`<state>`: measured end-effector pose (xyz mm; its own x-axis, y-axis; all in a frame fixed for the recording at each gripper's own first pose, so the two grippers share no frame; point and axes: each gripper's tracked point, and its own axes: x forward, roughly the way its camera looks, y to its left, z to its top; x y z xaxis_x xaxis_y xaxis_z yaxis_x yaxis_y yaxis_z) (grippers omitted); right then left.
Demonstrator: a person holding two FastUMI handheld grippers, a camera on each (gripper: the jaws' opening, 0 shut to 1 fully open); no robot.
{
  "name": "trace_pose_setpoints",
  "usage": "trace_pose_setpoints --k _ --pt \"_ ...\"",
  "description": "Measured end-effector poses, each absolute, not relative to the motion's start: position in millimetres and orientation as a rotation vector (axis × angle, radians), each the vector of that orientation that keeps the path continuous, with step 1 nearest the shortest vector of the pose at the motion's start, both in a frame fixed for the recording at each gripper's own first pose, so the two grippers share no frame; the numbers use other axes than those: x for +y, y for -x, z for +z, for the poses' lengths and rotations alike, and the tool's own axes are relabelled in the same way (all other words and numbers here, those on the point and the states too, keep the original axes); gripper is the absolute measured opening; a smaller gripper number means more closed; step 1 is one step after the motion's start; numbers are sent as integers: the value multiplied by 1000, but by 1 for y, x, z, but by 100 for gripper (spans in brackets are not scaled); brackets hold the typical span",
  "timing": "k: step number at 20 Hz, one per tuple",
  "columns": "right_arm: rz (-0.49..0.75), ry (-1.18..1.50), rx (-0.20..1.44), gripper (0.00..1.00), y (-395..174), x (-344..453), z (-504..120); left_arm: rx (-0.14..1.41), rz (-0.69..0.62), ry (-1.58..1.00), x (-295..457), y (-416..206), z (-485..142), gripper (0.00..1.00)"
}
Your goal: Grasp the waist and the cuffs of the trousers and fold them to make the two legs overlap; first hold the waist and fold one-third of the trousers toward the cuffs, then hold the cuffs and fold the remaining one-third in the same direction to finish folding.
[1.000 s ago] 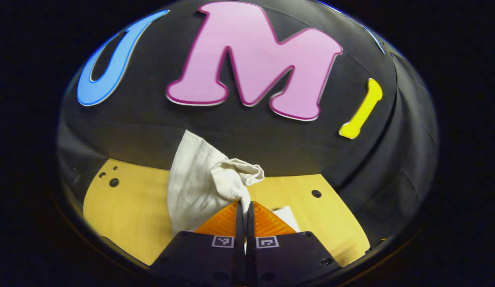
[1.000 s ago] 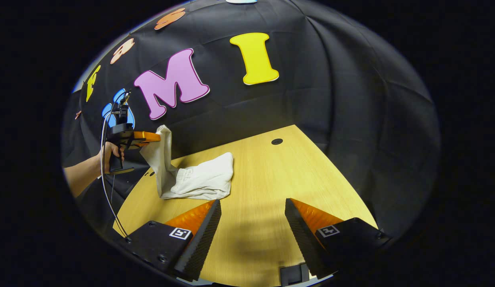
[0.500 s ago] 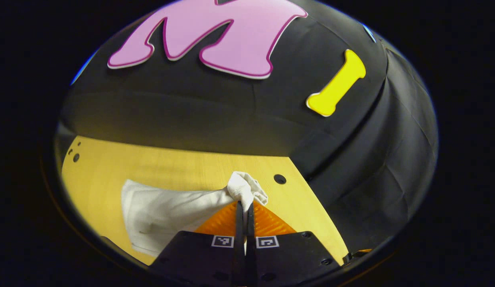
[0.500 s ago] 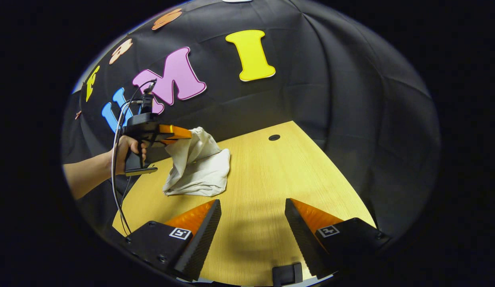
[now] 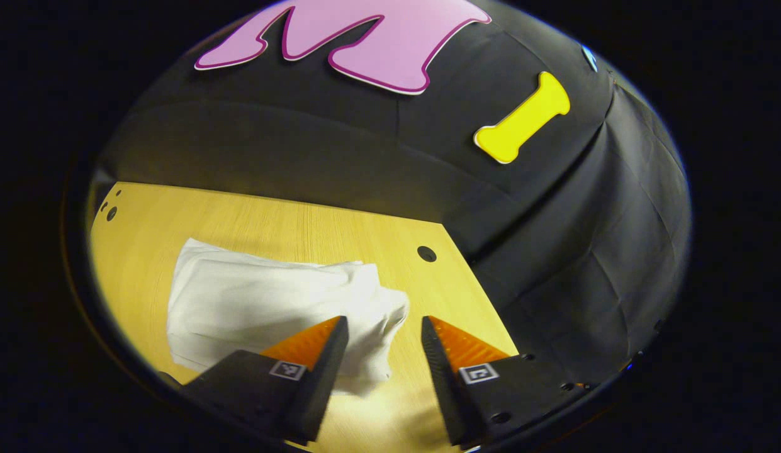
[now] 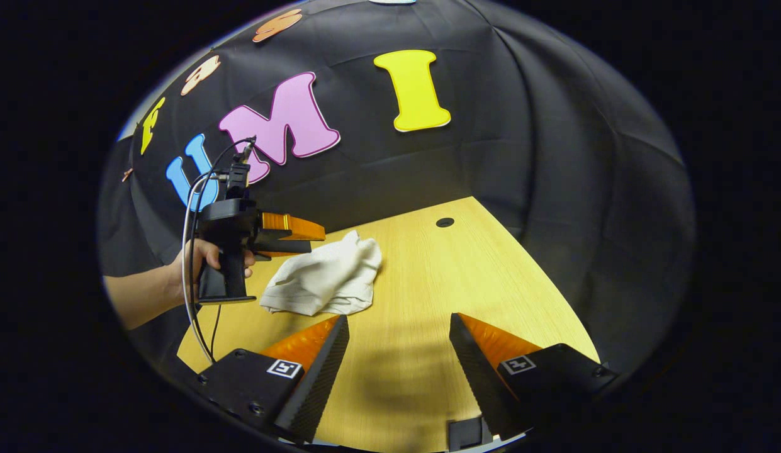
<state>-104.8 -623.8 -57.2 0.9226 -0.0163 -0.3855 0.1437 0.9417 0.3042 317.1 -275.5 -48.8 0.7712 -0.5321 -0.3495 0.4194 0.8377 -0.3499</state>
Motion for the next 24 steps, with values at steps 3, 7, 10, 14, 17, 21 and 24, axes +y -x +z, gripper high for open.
trace_pose_setpoints --k 3,7,10,14,17,21,24 --pt "-99 -312 378 98 106 -610 -46 396 -482 206 -236 -296 -39 96" --pt "-124 -294 334 98 114 -581 -23 293 -432 200 -164 -253 -25 97" --pt "-162 -249 287 98 124 -563 0 219 -371 186 -103 -220 -15 97" --pt "-217 -207 197 98 132 -543 37 139 -279 143 -28 -173 -12 97" --pt "-235 -156 170 98 138 -525 52 63 -206 171 15 -133 -8 97" --pt "-195 -117 156 98 142 -471 62 22 -119 174 60 -83 -15 97" --pt "-139 -97 164 98 143 -415 60 13 -121 136 73 -55 -30 97"
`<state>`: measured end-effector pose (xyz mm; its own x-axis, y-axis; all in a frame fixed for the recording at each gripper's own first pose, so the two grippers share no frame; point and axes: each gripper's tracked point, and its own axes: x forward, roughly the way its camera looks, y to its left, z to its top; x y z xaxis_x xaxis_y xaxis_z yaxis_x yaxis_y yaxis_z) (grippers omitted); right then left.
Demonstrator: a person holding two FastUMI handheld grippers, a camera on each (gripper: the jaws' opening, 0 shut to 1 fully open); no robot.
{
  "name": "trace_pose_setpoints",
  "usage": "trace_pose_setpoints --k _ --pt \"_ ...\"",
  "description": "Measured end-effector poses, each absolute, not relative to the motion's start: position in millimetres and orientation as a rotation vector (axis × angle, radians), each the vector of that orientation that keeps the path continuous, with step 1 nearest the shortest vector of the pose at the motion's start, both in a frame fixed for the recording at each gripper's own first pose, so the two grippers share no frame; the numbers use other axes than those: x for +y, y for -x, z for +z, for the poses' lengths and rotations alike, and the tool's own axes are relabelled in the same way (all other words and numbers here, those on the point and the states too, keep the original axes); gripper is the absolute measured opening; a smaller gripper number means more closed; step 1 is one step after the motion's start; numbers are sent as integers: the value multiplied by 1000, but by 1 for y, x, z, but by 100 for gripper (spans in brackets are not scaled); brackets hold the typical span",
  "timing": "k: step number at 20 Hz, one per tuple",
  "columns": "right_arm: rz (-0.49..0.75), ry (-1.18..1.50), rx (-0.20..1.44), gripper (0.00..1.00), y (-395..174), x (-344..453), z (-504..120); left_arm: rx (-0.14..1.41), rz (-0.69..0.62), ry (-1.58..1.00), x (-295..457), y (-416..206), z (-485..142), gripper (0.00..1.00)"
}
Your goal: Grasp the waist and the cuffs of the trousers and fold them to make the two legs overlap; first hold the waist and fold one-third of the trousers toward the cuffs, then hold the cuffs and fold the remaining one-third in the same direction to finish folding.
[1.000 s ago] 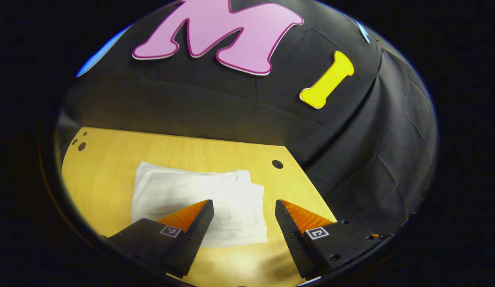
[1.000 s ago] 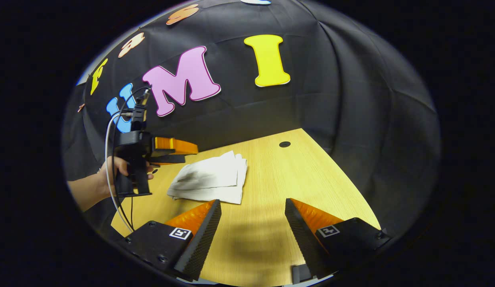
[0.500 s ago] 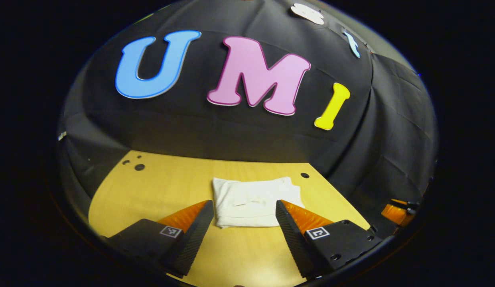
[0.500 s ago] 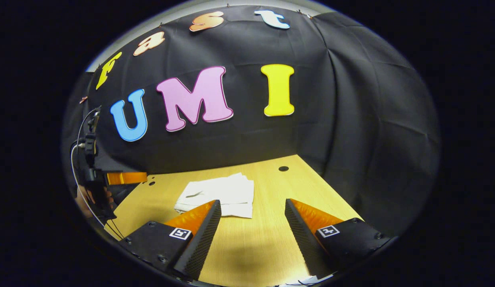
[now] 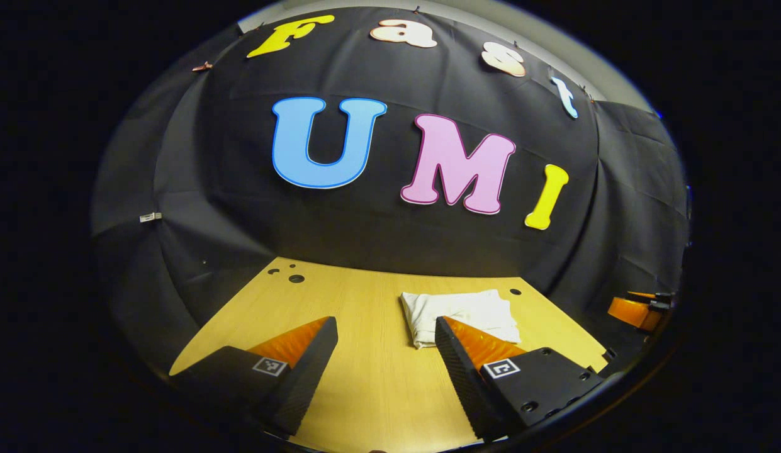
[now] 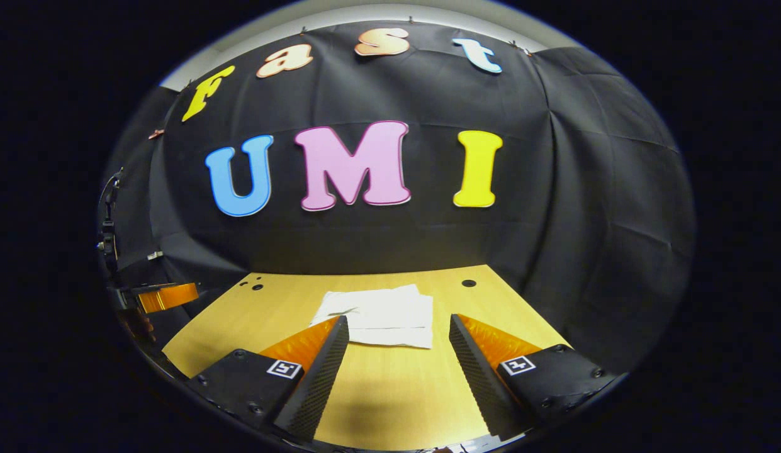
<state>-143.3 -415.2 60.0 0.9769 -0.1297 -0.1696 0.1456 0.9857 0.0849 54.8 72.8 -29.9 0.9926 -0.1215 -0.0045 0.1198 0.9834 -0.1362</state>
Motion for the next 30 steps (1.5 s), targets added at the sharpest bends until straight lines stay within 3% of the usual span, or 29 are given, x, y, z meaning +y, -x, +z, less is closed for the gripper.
trace_pose_setpoints --k 4,8,30 --pt "-48 -50 201 98 144 -355 48 52 -123 158 85 -32 -51 97" --pt "-43 -74 206 96 148 -326 42 52 -107 161 96 -15 -60 98" --pt "-108 -208 291 98 186 -328 -4 121 -159 119 70 8 -93 97"
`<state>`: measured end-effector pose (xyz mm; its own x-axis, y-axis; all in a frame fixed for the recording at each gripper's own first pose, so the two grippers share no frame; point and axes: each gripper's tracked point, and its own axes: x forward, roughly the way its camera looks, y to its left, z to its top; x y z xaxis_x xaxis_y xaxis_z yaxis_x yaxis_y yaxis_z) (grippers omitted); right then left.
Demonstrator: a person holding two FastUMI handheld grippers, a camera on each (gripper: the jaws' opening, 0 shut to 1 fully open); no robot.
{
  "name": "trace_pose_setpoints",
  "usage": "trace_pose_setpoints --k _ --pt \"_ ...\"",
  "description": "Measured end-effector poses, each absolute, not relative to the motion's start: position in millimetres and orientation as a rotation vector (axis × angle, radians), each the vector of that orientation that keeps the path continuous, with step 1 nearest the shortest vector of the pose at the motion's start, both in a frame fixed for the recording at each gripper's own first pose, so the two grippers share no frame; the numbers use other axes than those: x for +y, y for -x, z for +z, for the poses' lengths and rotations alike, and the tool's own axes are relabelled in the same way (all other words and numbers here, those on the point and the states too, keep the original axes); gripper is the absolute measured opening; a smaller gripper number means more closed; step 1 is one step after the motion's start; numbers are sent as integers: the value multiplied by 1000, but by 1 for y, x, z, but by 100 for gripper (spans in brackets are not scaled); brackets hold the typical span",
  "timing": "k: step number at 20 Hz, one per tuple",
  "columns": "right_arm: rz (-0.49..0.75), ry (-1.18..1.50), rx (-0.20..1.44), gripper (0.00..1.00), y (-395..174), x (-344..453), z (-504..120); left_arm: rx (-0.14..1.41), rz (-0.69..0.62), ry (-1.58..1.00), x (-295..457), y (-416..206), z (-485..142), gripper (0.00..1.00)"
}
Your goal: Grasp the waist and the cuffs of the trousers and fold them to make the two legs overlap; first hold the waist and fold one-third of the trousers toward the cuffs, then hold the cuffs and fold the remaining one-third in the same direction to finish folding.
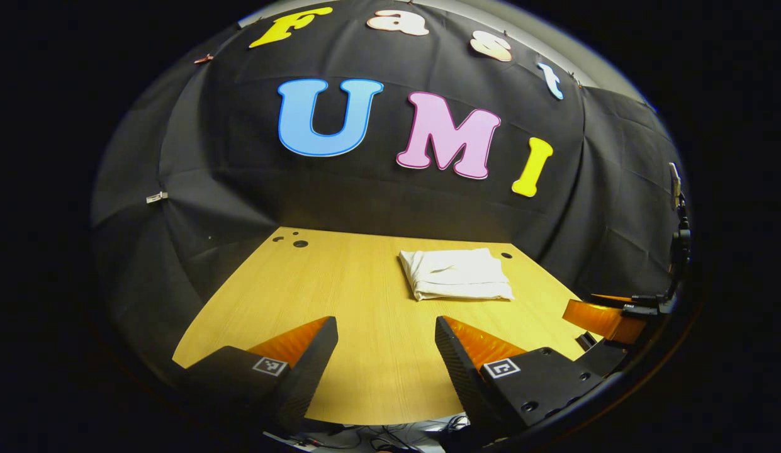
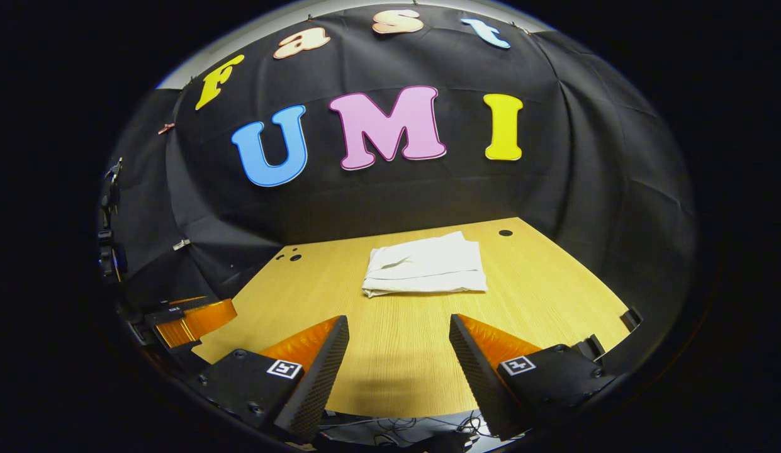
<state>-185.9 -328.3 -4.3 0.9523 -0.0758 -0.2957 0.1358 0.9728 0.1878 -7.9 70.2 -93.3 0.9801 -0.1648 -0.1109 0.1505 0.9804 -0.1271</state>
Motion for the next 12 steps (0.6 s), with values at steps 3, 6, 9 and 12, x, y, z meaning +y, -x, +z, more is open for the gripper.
trace_pose_setpoints --k 3,6,9,12 --pt "-120 -210 283 98 193 -333 -3 114 -166 110 65 10 -93 97" --pt "-124 -216 282 98 197 -336 -5 98 -174 117 61 12 -87 97" --pt "-138 -221 277 98 200 -343 -3 104 -167 111 61 10 -90 97" --pt "-146 -228 283 98 202 -344 -6 113 -171 101 58 8 -92 97"
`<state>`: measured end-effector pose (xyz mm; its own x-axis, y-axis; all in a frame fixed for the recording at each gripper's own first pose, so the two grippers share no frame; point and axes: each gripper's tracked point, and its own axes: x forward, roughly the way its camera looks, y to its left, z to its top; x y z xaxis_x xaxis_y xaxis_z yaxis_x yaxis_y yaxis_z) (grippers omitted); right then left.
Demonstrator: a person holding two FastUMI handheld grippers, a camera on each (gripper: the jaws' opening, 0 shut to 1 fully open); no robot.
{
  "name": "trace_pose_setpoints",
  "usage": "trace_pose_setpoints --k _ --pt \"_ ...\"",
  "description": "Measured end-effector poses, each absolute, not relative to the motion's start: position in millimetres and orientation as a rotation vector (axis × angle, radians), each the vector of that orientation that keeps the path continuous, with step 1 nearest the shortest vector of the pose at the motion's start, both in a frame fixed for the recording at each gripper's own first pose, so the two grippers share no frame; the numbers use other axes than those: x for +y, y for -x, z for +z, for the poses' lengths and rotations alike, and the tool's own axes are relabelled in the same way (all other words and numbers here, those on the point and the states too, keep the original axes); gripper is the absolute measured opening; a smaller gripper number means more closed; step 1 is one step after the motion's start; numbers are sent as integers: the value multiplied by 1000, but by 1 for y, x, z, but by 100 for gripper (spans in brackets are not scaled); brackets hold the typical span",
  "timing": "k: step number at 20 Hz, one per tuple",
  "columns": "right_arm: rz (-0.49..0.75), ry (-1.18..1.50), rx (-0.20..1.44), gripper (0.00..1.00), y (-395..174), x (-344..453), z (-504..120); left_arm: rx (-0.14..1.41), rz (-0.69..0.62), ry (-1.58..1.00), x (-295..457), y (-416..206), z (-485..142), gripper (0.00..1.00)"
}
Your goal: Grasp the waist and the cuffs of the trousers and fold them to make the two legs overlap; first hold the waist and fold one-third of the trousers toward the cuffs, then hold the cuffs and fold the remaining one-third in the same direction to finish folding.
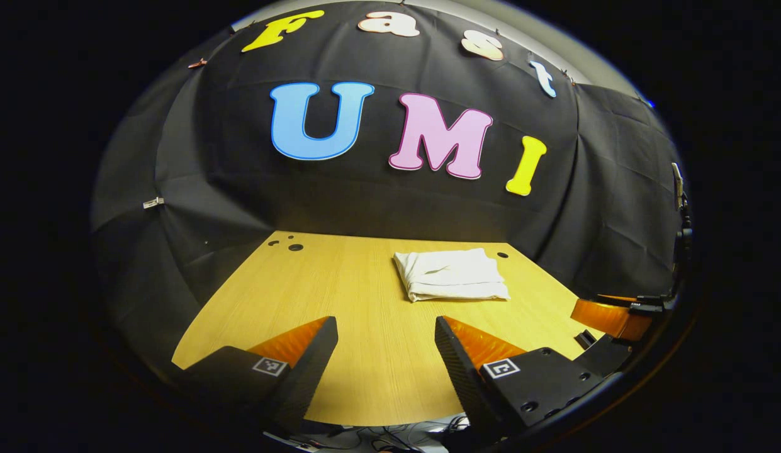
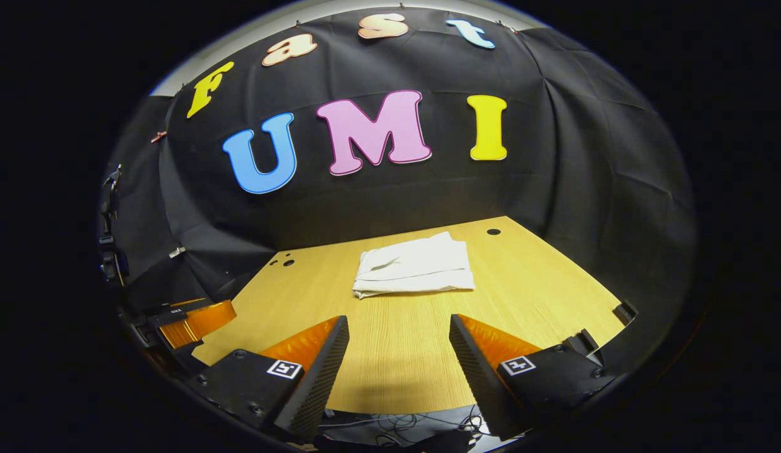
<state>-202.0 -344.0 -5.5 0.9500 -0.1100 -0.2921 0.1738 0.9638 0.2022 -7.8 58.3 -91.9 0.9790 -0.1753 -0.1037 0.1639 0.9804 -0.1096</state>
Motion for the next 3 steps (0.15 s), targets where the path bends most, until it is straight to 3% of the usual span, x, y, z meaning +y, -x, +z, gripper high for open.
trace_pose_setpoints --k 3 --pt "-136 -223 298 98 197 -344 -9 104 -184 89 52 3 -88 97"
